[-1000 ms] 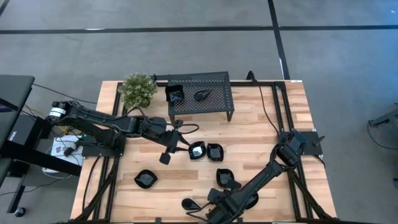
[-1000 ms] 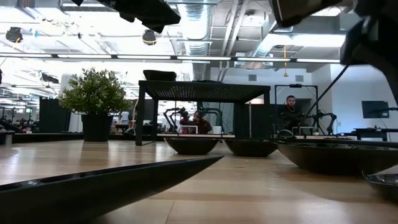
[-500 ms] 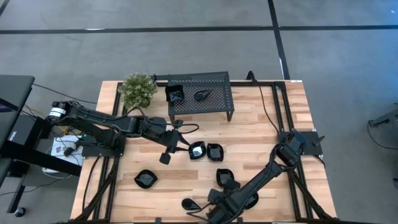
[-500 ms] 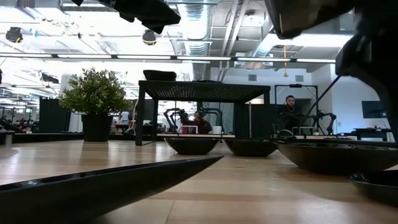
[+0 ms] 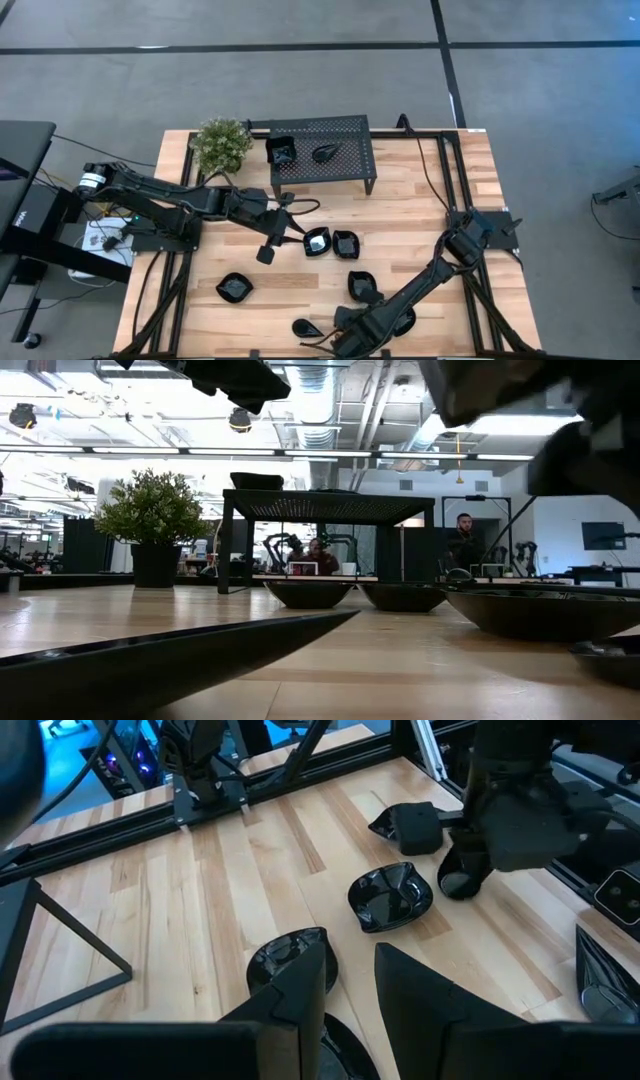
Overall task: Pick & Place Mini shaped plates
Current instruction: Stack the drop shaped plate on top of the drop shaped plates on the shelf
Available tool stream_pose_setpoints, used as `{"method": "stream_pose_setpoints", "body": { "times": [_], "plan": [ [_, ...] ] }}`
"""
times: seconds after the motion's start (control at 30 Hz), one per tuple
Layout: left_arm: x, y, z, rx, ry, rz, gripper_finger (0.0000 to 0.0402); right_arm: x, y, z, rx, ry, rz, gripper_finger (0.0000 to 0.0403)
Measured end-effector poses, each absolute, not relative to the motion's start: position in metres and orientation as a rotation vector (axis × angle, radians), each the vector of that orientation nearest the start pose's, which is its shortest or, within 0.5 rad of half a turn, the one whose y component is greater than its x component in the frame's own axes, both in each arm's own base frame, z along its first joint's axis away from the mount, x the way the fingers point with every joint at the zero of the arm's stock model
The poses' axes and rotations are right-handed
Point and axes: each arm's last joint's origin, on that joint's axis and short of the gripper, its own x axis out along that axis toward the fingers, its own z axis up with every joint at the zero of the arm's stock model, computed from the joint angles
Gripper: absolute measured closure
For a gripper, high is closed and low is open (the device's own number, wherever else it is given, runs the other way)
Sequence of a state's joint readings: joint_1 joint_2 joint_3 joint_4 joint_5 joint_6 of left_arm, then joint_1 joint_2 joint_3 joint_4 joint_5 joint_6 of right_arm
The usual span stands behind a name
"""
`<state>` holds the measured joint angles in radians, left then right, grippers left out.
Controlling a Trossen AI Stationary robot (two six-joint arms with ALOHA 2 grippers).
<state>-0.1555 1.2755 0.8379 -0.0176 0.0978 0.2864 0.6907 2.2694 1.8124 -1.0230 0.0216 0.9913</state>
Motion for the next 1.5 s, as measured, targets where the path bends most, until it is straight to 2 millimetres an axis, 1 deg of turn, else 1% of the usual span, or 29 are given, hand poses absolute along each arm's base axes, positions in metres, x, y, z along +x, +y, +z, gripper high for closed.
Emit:
{"method": "stream_pose_setpoints", "body": {
  "times": [0.1, 0.23, 0.3, 0.43, 0.5, 0.57, 0.63, 0.7, 0.83, 0.9, 0.97, 1.07, 1.13, 1.23, 1.3, 1.4, 1.5],
  "plan": [
    [0.274, -0.046, 0.264, 0.293, 0.414, -0.312, 0.0309, 0.349, 0.289, 0.167, 0.212, 1.444, -0.091, 0.039],
    [0.274, -0.046, 0.265, 0.312, 0.406, -0.316, 0.0309, 0.354, 0.289, 0.196, 0.122, 1.371, -0.069, 0.0397],
    [0.273, -0.046, 0.267, 0.313, 0.393, -0.314, 0.0309, 0.355, 0.287, 0.213, 0.021, 1.331, -0.08, 0.0399],
    [0.267, -0.045, 0.276, 0.311, 0.356, -0.31, 0.0309, 0.355, 0.273, 0.244, -0.26, 1.228, -0.175, 0.0394],
    [0.264, -0.045, 0.281, 0.311, 0.337, -0.309, 0.0309, 0.355, 0.262, 0.255, -0.431, 1.192, -0.233, 0.0398],
    [0.259, -0.044, 0.287, 0.31, 0.317, -0.306, 0.0309, 0.36, 0.249, 0.264, -0.595, 1.149, -0.292, 0.04],
    [0.255, -0.043, 0.294, 0.311, 0.288, -0.293, 0.0309, 0.366, 0.232, 0.268, -0.754, 1.146, -0.344, 0.0398],
    [0.249, -0.041, 0.3, 0.316, 0.268, -0.254, 0.0309, 0.376, 0.213, 0.27, -0.859, 1.166, -0.358, 0.0396],
    [0.235, -0.036, 0.313, 0.325, 0.235, -0.159, 0.0309, 0.393, 0.176, 0.275, -0.959, 1.25, -0.332, 0.04],
    [0.229, -0.034, 0.318, 0.329, 0.226, -0.118, 0.0309, 0.393, 0.163, 0.287, -0.986, 1.257, -0.322, 0.0401],
    [0.223, -0.032, 0.322, 0.329, 0.22, -0.105, 0.0309, 0.385, 0.156, 0.307, -0.967, 1.225, -0.326, 0.0401],
    [0.217, -0.032, 0.324, 0.329, 0.228, -0.106, 0.0309, 0.371, 0.16, 0.331, -0.915, 1.142, -0.346, 0.0401],
    [0.214, -0.031, 0.326, 0.328, 0.221, -0.105, 0.0309, 0.368, 0.17, 0.335, -0.898, 1.083, -0.333, 0.0402],
    [0.214, -0.031, 0.326, 0.331, 0.217, -0.103, 0.0309, 0.366, 0.187, 0.328, -0.982, 1.073, -0.297, 0.0402],
    [0.214, -0.031, 0.327, 0.33, 0.214, -0.103, 0.0309, 0.368, 0.193, 0.321, -0.988, 1.076, -0.293, 0.0402],
    [0.215, -0.031, 0.326, 0.325, 0.214, -0.104, 0.0309, 0.373, 0.195, 0.31, -0.989, 1.109, -0.268, 0.0402],
    [0.215, -0.031, 0.327, 0.304, 0.213, -0.101, 0.0309, 0.374, 0.194, 0.31, -0.98, 1.108, -0.272, 0.0402]
  ]
}}
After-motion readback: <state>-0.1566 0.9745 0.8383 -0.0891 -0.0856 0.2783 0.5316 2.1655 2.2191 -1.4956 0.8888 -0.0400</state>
